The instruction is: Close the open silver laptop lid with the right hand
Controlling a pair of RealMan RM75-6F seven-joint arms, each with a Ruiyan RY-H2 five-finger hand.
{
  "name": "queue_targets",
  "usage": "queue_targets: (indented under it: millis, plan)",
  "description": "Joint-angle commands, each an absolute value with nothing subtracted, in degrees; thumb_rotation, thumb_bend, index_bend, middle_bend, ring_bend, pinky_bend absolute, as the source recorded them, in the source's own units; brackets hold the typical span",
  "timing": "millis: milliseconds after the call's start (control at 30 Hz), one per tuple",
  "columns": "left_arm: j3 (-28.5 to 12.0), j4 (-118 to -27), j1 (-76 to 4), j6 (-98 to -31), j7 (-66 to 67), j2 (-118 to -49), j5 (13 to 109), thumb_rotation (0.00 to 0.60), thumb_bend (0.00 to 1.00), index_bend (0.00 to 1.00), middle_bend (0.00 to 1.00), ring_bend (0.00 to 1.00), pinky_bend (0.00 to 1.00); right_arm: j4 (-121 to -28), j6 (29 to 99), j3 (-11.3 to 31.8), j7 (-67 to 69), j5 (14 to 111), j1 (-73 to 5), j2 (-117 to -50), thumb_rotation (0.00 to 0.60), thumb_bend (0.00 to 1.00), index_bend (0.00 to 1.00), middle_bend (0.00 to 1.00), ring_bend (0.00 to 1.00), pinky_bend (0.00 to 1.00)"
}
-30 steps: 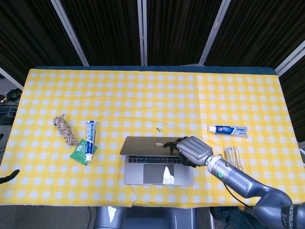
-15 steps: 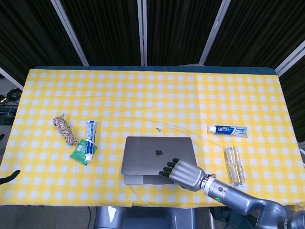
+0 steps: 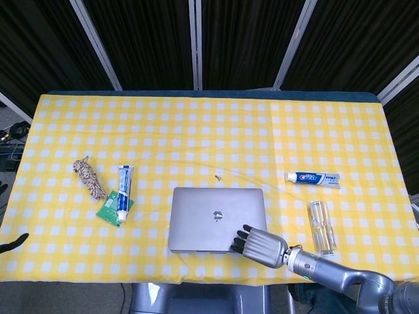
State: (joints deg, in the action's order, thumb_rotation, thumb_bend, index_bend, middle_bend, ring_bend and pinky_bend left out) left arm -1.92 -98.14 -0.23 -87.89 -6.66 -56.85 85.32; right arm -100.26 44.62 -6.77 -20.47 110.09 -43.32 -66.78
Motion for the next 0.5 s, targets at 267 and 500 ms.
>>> queue_targets:
  millis: [267, 500]
  plan:
    - [-2.01, -97.78, -0.63, -87.15, -6.41, -57.43, 84.88, 0.600, 0.00, 0.00, 0.00, 0.00, 0.00, -93.46, 46.35, -9.61, -21.23, 111.78, -42.10, -70.99, 0.600, 1.00, 0.21, 0.22, 0.19, 0.15]
    - [-2.07, -97.66, -0.80, -86.84, -6.24, -57.62, 84.64, 0.600, 0.00, 0.00, 0.00, 0.00, 0.00, -93.84, 57.84, -7.20, -24.53, 115.81, -40.39, -68.07, 0.600, 1.00, 0.21, 0.22, 0.18, 0.11]
